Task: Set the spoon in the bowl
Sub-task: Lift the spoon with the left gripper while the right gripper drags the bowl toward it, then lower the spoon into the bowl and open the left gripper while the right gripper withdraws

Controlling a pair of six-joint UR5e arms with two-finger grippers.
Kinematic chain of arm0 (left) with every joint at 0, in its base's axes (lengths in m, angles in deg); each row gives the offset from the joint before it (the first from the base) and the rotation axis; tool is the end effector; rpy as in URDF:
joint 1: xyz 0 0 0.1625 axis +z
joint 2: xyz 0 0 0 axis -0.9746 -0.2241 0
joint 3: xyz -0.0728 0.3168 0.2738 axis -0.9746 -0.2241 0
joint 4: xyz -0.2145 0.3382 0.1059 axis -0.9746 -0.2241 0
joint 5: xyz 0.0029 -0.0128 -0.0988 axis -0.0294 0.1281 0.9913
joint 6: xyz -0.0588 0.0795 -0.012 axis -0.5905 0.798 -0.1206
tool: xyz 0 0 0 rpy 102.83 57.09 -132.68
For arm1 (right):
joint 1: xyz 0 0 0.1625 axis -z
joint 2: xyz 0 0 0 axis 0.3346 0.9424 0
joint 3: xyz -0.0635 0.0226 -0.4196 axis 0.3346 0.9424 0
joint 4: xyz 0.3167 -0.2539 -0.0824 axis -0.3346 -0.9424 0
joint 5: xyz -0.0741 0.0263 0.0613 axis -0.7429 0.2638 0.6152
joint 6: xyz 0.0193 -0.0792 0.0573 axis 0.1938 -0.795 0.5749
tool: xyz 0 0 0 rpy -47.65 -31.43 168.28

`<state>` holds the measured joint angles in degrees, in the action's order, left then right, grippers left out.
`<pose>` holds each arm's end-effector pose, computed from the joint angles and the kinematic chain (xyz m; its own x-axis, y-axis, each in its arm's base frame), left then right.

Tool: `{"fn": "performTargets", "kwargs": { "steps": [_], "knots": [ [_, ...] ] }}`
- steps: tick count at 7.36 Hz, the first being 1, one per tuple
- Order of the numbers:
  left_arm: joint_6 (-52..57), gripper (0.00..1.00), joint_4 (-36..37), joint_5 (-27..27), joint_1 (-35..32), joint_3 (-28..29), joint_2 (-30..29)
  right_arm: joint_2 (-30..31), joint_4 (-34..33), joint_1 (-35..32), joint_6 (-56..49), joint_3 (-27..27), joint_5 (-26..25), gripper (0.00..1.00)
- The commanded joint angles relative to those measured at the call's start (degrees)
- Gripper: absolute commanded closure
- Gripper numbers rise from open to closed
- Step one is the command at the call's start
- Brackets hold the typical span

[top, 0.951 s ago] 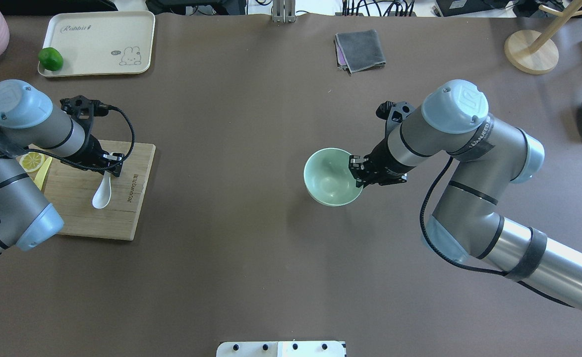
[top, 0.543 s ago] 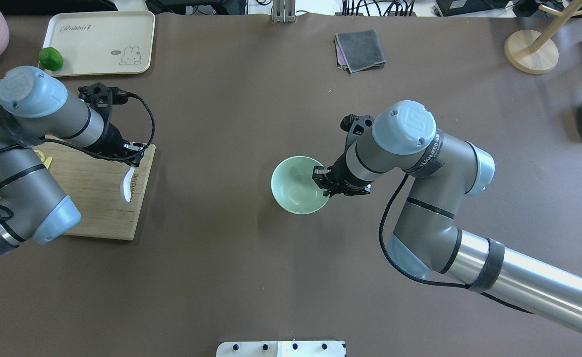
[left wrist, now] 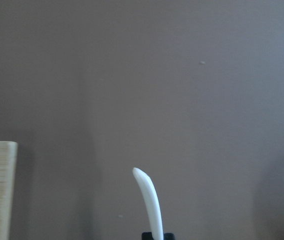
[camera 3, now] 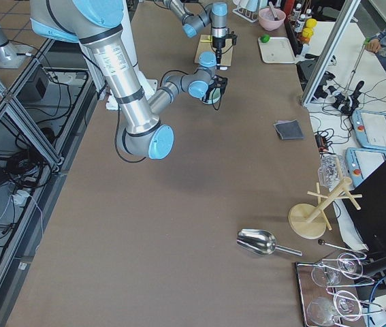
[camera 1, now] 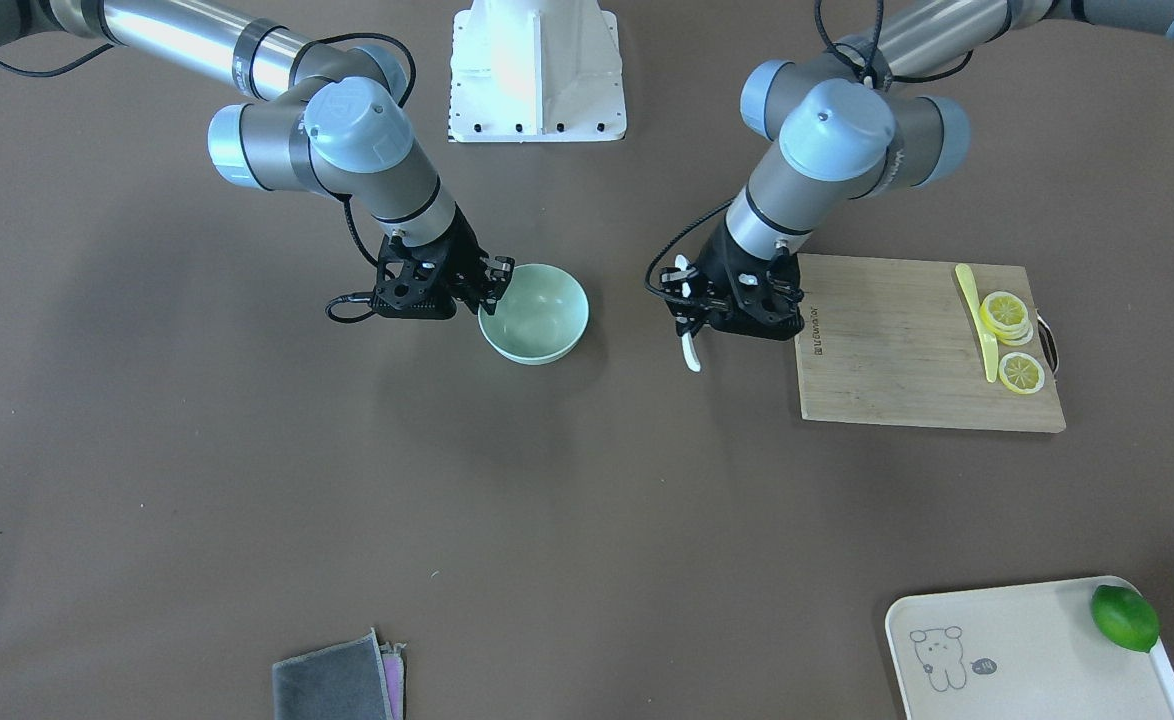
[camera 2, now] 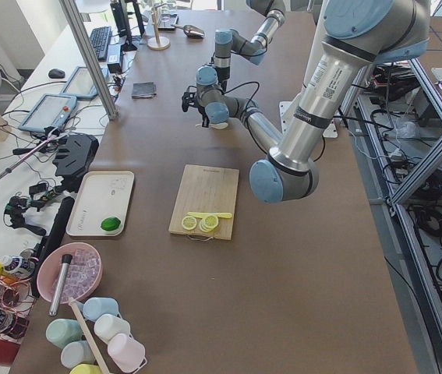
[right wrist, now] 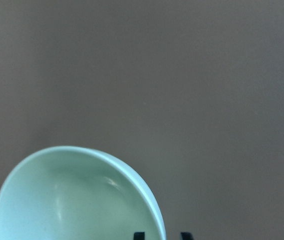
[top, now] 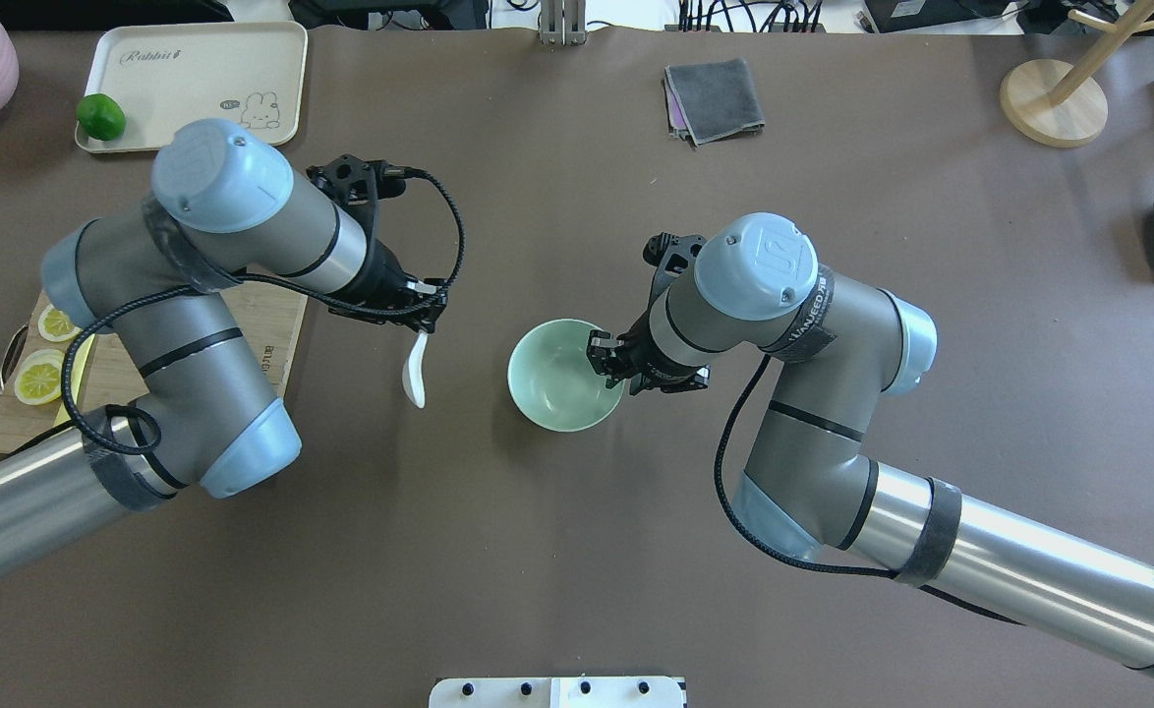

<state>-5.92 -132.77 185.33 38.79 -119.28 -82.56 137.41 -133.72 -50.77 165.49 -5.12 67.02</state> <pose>0.4717 -0.4808 0.2454 0.4819 0.0622 -0.8740 0.0393 0.9949 0.0924 -0.5372 -0.4344 0.2571 0.4933 0.1994 0.8467 -0.1422 0.9788 -0.1477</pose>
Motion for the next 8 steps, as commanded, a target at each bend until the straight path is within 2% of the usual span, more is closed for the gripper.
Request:
{"fn": "performTargets", "kwargs": {
  "steps": [1,3,4,5,6,8],
  "knots": [
    [-3.36,1.00,-0.13,-1.79,3.44,1.41,-5.03,5.55,0.22,-4.35,-0.98,-4.96,3.21,0.00],
    [-6.70,1.00,-0.31,-4.52,6.34,6.04,-11.24,15.92,0.22,-13.83,-11.90,-10.07,12.95,0.00],
    [-6.71,1.00,-0.66,-7.05,7.48,7.47,-12.06,18.32,0.22,-15.96,-15.97,-10.09,13.51,0.00],
    [-6.36,0.57,-1.01,-7.51,7.50,7.65,-12.33,19.04,0.22,-16.94,-17.75,-9.66,13.52,0.00],
    [-5.23,0.02,-1.01,-8.13,7.15,7.92,-12.25,19.13,0.13,-17.12,-17.86,-9.74,13.52,0.00],
    [-4.78,0.02,-0.49,-7.35,3.12,6.70,-10.16,20.27,0.13,-18.17,-17.95,-9.91,13.52,0.00]
  ]
}}
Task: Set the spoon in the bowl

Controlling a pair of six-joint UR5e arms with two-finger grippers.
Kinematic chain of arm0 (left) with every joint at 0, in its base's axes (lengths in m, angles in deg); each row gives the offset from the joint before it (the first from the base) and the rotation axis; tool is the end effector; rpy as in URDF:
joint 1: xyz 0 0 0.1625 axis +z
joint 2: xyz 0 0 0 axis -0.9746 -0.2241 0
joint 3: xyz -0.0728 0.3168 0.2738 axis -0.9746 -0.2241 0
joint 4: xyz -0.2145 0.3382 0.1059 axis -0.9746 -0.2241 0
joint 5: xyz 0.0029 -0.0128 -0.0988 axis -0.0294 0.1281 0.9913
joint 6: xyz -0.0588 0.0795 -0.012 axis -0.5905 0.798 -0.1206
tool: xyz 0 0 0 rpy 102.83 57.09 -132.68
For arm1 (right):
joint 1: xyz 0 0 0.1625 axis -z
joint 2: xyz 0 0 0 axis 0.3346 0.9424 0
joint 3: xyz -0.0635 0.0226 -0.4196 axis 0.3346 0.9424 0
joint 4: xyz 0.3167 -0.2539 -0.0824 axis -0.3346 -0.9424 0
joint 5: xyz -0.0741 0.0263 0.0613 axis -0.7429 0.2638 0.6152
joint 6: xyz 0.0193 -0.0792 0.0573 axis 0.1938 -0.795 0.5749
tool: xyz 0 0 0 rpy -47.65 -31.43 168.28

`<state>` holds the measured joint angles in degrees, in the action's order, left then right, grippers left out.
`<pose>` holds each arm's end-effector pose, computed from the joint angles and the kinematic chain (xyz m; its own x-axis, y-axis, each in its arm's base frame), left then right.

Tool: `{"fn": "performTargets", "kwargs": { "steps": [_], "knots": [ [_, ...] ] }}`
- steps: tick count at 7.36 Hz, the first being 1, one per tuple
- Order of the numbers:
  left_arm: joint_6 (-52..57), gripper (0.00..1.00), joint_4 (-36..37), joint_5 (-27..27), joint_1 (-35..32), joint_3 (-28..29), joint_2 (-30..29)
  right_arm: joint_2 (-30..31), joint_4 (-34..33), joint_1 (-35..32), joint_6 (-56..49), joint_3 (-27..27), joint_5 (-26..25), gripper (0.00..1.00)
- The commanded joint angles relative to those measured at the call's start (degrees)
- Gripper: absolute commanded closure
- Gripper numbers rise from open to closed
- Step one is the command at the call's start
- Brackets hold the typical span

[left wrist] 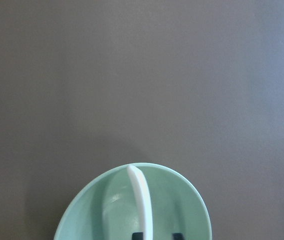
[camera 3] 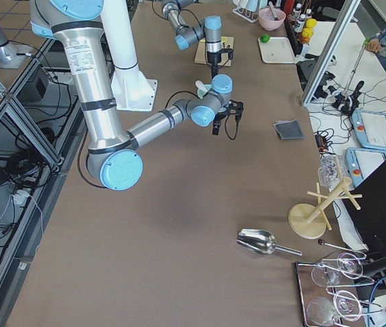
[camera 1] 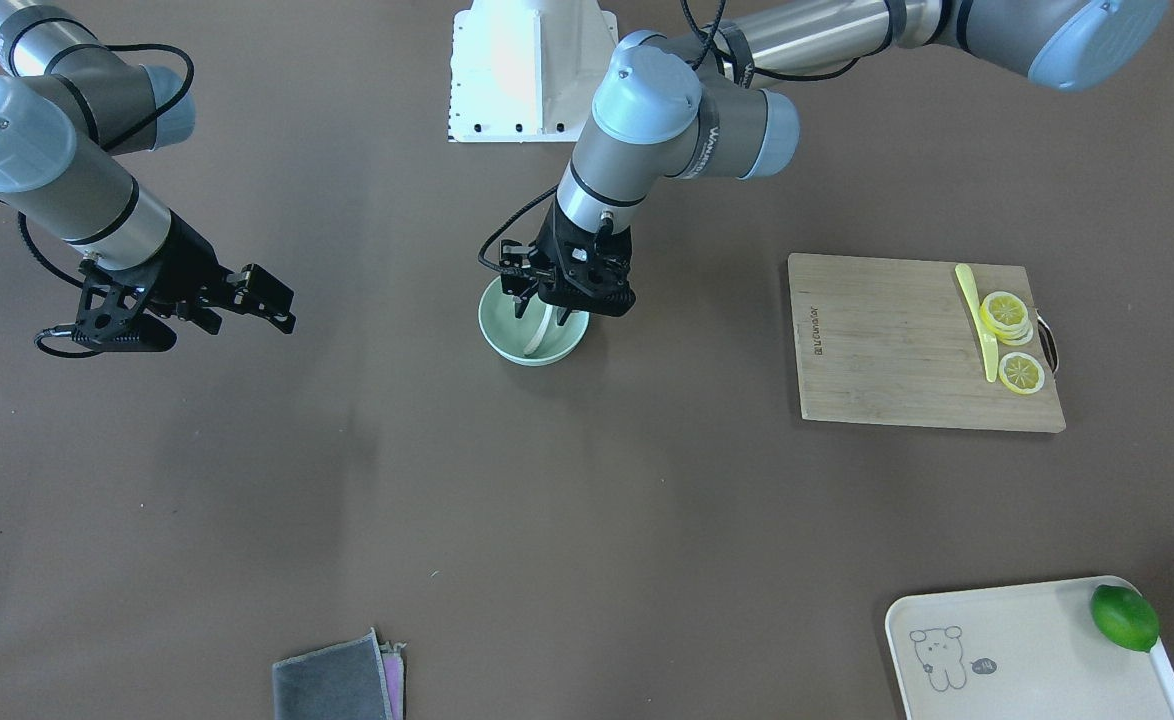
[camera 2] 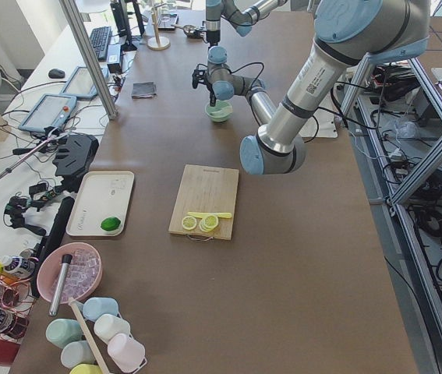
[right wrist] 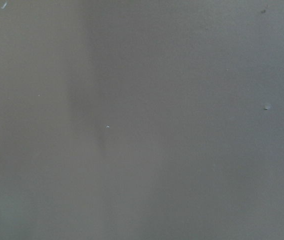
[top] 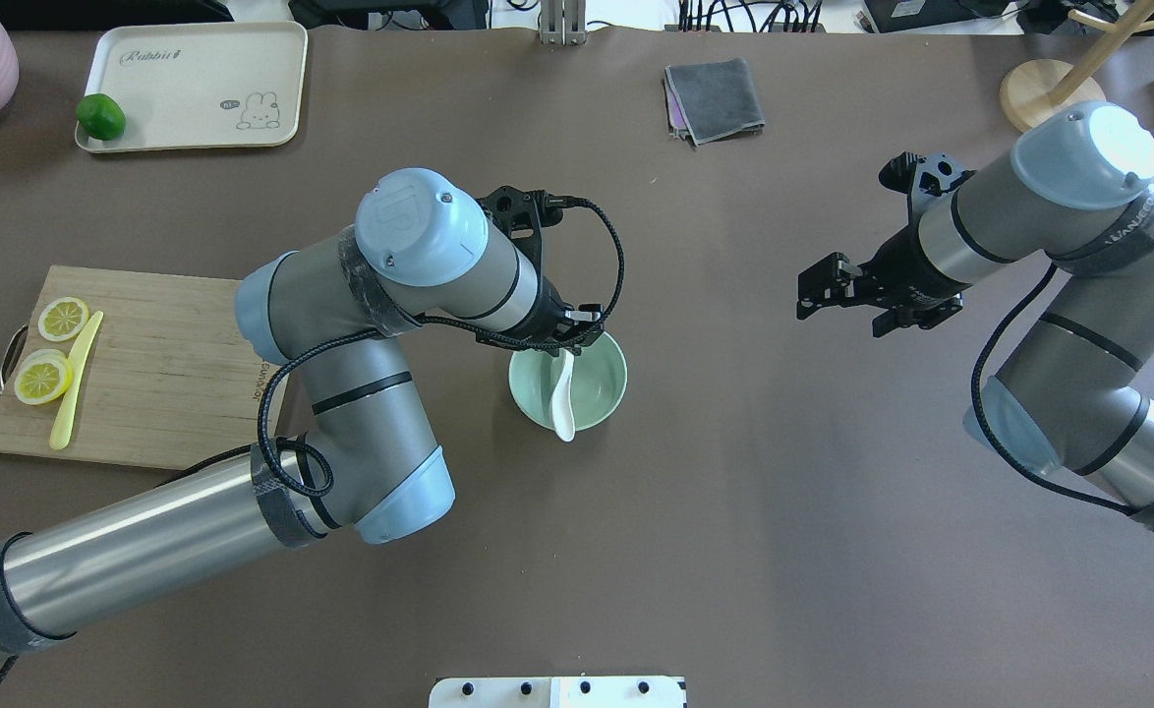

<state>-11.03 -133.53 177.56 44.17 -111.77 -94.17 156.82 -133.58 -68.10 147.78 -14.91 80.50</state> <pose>0.5508 -0.4724 0.1622 0.4513 0.0558 -0.8906 0.1068 0.9875 0.1160 -0.3305 -0.4844 0.3852 0.5383 0.1391 0.8312 -0.1021 0.9898 -0.0995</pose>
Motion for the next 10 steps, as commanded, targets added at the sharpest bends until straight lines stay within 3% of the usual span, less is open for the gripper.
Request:
{"fn": "performTargets", "kwargs": {
  "steps": [1,3,4,6,8,10],
  "knots": [
    [5.82,0.02,0.54,5.13,-5.67,-4.91,7.03,2.34,0.07,-2.50,-2.41,0.04,0.03,0.00],
    [20.66,0.02,1.59,9.57,-12.10,-13.18,20.13,6.99,-0.71,-8.89,-14.68,0.83,2.30,0.00],
    [26.99,0.02,1.59,9.92,-14.73,-14.51,25.23,9.36,-0.72,-13.89,-20.57,1.97,5.02,0.00],
    [42.63,0.02,1.07,16.74,-24.11,-17.42,36.30,12.81,-0.72,-22.17,-34.10,5.91,6.18,0.00],
    [55.73,0.02,0.80,17.92,-32.12,-18.13,43.79,15.70,-0.72,-27.71,-43.44,8.12,6.27,0.00],
    [65.33,0.02,0.80,23.08,-41.86,-17.52,48.73,19.56,-0.72,-33.51,-53.01,8.48,7.93,0.00]
  ]
}}
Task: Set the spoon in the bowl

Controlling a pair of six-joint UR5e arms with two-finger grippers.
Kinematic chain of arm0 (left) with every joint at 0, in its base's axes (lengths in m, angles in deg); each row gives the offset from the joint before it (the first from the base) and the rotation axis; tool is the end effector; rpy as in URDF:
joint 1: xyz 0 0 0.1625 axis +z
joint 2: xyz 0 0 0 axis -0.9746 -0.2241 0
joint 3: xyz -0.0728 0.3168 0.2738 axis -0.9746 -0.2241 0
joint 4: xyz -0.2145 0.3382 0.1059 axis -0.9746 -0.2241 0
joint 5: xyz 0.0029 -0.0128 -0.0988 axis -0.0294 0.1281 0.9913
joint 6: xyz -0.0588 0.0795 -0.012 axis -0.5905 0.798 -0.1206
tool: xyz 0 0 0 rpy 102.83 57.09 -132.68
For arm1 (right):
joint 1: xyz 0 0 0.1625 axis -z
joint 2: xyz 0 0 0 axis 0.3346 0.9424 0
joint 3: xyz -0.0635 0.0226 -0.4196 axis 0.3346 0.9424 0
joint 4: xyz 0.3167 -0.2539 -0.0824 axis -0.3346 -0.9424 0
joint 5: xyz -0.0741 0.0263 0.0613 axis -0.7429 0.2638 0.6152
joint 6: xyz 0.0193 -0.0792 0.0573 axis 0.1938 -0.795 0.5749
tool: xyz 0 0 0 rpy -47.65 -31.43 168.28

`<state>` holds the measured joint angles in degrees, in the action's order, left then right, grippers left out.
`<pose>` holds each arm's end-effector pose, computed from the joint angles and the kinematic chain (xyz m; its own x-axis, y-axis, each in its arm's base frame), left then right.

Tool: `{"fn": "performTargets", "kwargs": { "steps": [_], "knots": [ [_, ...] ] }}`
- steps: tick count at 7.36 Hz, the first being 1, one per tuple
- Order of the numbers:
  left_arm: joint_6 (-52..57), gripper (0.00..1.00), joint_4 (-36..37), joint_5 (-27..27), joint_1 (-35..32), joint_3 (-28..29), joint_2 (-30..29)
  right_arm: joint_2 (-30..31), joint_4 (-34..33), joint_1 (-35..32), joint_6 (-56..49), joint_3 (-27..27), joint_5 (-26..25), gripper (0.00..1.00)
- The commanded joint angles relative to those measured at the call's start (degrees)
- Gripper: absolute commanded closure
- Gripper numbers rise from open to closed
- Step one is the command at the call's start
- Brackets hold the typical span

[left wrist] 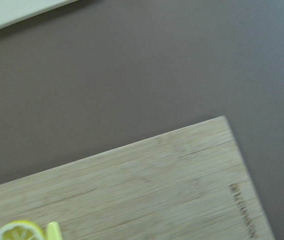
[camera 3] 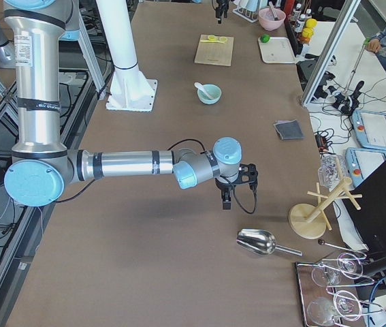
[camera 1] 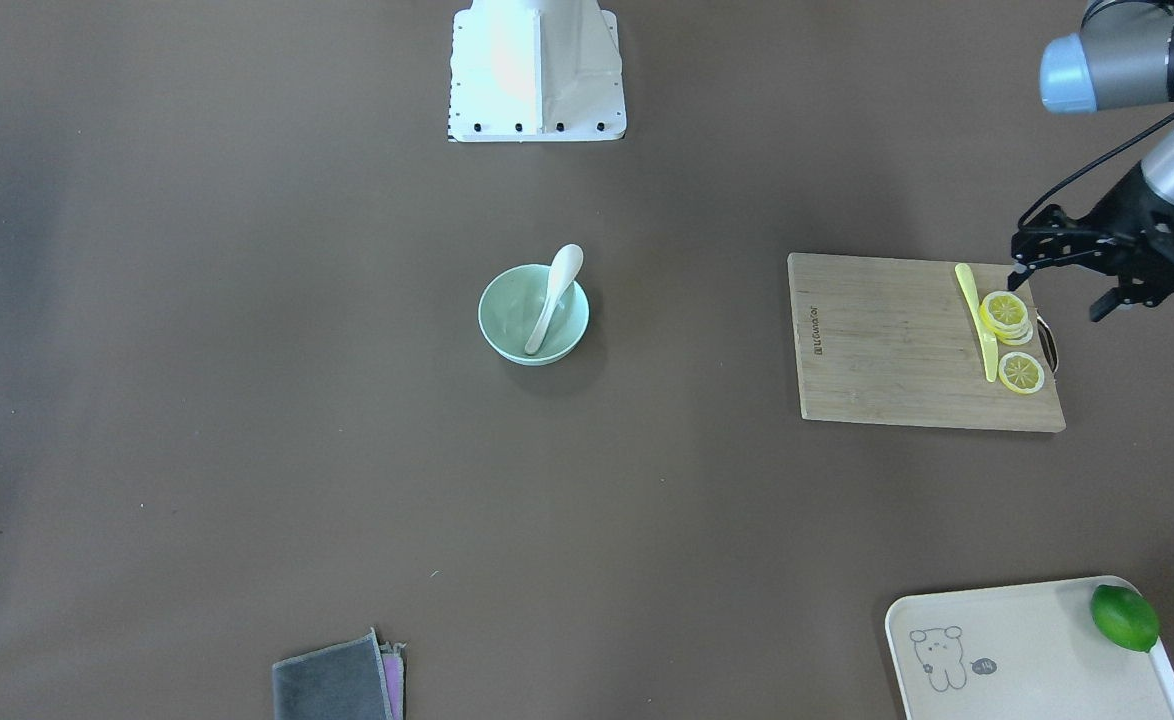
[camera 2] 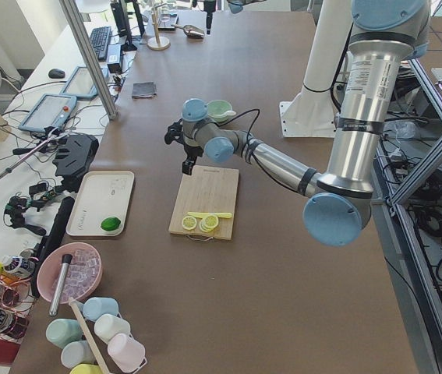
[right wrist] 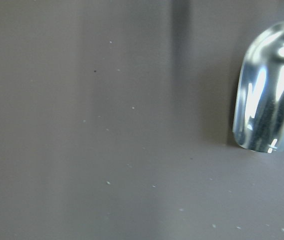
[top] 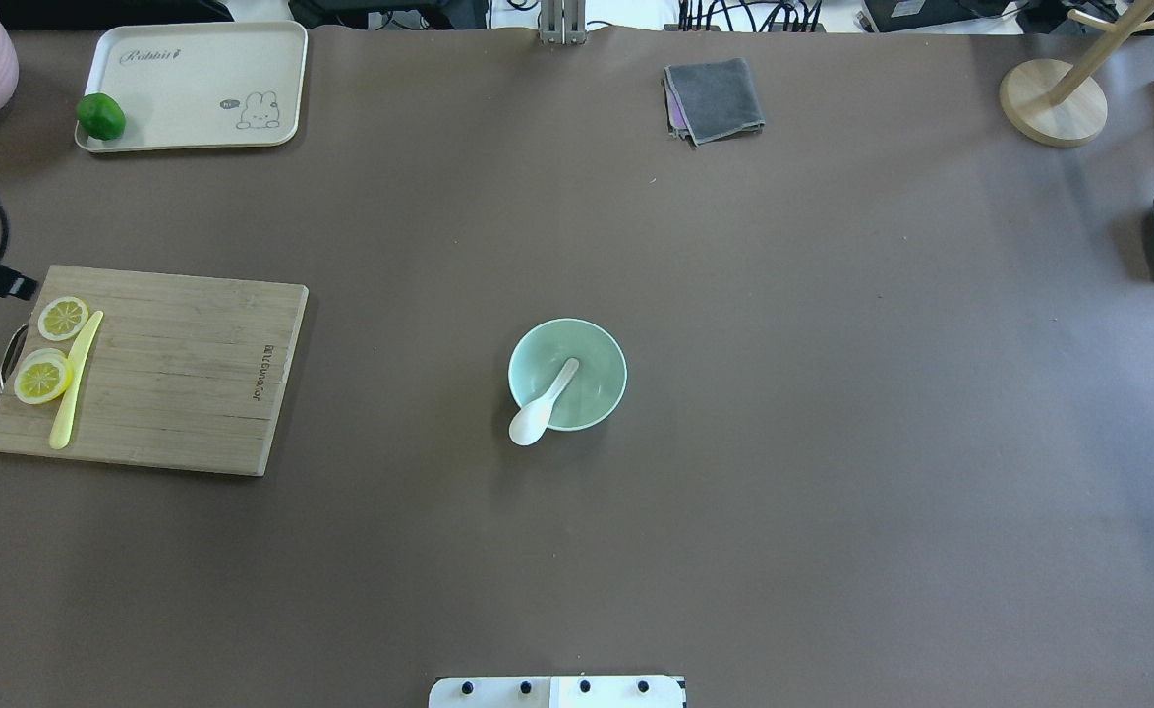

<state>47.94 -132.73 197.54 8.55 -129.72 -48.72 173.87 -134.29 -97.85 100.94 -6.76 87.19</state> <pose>0.1186 -0.4868 0.4994 0.6238 0.4270 -0.6546 -0.1709 0.8918 0.4189 -0.0363 -0.4913 0.6136 0.6799 -0.0470 0.7318 -0.0468 0.9931 0.1073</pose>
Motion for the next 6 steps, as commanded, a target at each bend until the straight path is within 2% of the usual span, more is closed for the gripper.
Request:
{"fn": "performTargets", "kwargs": {
  "steps": [1,3,5,6],
  "knots": [
    [9.27,0.02,0.18,3.22,-9.43,1.91,7.48,4.28,0.08,-5.88,-8.57,-0.27,1.43,0.00],
    [9.48,0.02,0.09,3.66,-13.14,1.92,12.42,5.44,0.09,-8.96,-15.85,0.07,1.34,0.00],
    [9.57,0.02,0.35,3.66,-15.78,2.09,12.53,5.00,0.09,-9.41,-15.89,-0.19,1.25,0.00],
    [12.96,0.02,0.62,3.57,-16.05,2.36,12.79,4.82,0.09,-9.41,-15.89,-0.36,1.17,0.00]
  ]
}}
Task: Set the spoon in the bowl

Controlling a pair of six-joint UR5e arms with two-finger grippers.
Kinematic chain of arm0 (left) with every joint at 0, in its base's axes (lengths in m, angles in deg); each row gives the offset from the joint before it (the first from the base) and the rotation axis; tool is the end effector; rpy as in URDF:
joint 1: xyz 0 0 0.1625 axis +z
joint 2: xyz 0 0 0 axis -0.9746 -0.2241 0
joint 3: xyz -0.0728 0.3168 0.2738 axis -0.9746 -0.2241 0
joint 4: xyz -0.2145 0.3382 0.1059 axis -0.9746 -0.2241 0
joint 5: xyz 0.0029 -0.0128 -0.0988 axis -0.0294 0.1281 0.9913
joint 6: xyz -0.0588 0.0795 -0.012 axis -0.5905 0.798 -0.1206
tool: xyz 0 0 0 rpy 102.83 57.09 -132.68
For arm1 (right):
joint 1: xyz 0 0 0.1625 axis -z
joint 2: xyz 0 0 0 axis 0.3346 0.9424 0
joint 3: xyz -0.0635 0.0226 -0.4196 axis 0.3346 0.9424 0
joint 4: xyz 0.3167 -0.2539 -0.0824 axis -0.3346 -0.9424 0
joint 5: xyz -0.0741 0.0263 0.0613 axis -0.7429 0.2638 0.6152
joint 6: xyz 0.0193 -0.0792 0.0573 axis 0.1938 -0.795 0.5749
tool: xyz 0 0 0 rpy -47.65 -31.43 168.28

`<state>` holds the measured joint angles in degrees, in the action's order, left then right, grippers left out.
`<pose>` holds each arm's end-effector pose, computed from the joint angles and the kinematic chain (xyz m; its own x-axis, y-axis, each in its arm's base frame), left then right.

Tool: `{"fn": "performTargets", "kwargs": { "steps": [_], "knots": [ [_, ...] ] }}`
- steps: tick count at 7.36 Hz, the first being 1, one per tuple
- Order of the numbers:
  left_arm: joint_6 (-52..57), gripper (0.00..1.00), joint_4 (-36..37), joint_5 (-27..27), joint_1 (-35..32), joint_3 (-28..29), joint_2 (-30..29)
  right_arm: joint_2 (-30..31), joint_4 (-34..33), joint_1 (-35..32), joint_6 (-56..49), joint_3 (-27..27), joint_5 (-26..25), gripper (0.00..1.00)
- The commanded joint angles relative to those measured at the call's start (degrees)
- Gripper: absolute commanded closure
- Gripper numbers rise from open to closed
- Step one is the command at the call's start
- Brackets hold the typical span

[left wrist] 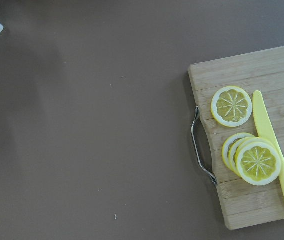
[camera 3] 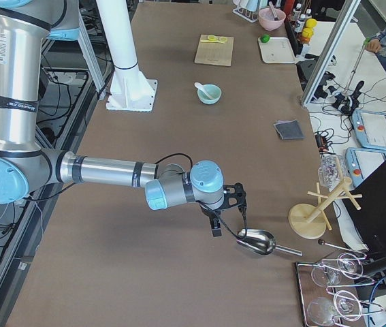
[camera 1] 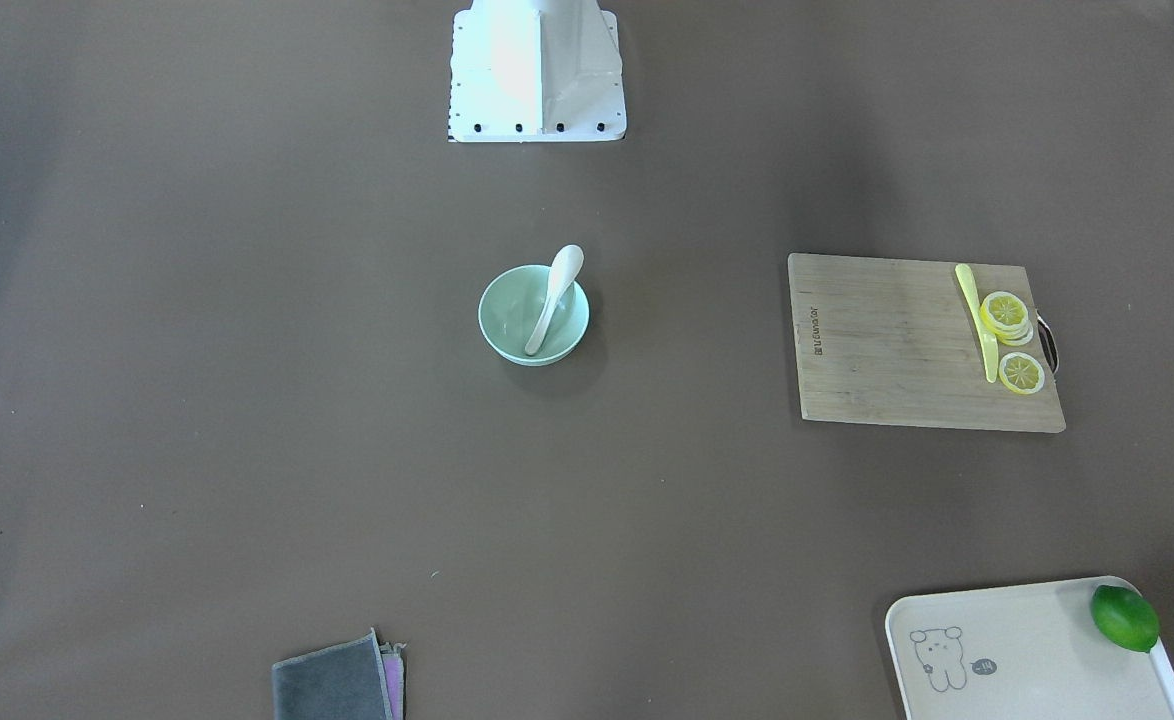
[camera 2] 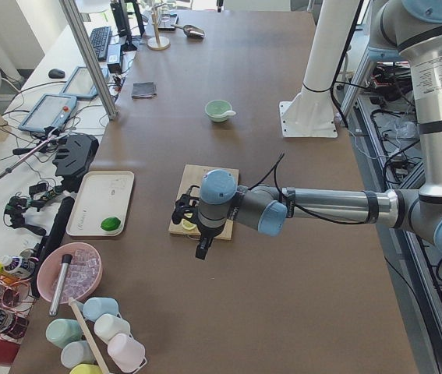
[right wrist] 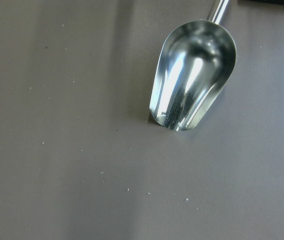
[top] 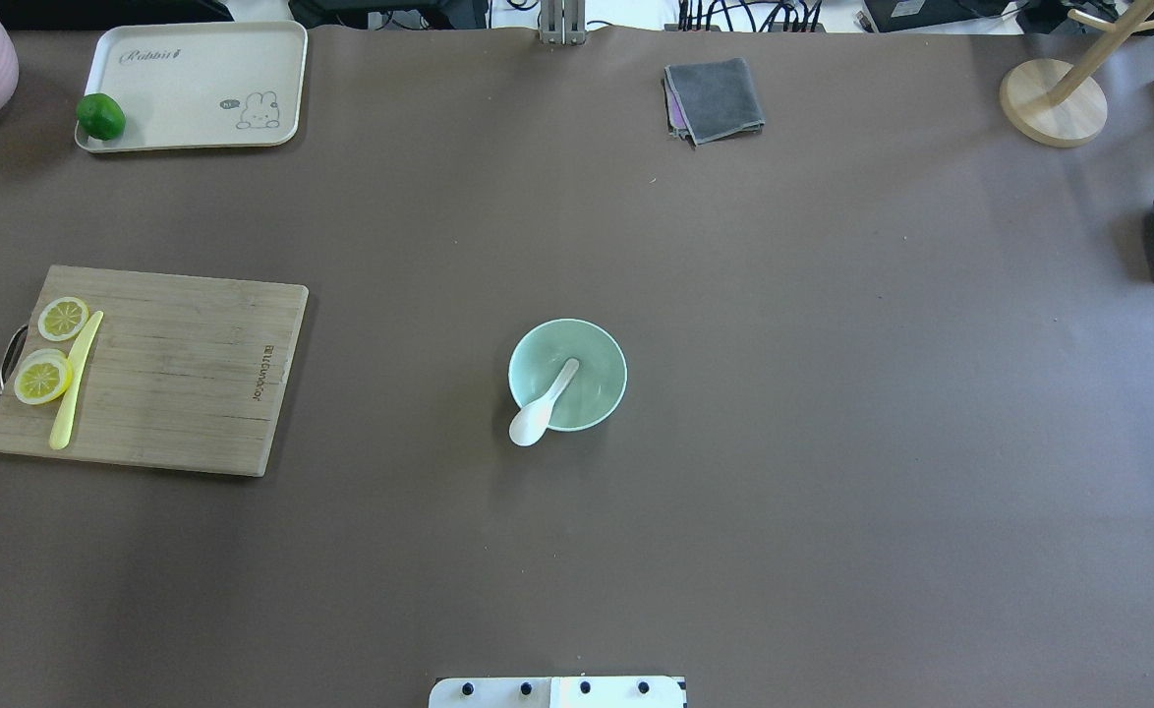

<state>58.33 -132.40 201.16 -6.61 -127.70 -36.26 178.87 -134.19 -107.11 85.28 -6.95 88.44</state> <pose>-0.0178 -0.4138 0.6132 0.6874 0.2632 -0.6769 -0.0753 0.9528 0.2940 0.0434 -0.4494 0.6511 0.6960 -0.1495 0.7023 -0.0131 0.9753 0.2205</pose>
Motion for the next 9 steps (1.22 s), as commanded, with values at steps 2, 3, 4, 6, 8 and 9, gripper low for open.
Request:
{"fn": "performTargets", "kwargs": {
  "steps": [2,3,4,6,8,9],
  "knots": [
    [6.21,0.02,0.37,-0.84,-0.55,1.30,-0.27,-0.88,-0.01,-0.07,-0.23,-0.17,-0.60,0.00],
    [6.03,0.02,-0.15,-0.24,-0.54,2.01,-0.36,-0.96,0.51,-0.15,-0.15,-0.35,-0.08,0.00],
    [6.47,0.02,-0.33,-0.15,-0.98,1.32,0.33,-1.40,0.34,-0.15,-0.06,-0.26,-0.34,0.00],
    [6.65,0.02,-0.25,-0.23,-2.90,1.48,0.25,-0.61,0.17,-0.07,0.03,0.26,0.27,0.00],
    [6.56,0.02,-0.42,-0.23,-3.44,1.31,0.25,0.00,0.34,-0.07,0.29,0.88,0.36,0.00],
    [6.47,0.02,-0.33,-0.58,-4.23,1.40,-0.27,1.22,0.86,-0.07,-0.23,0.88,1.41,0.00]
  ]
}}
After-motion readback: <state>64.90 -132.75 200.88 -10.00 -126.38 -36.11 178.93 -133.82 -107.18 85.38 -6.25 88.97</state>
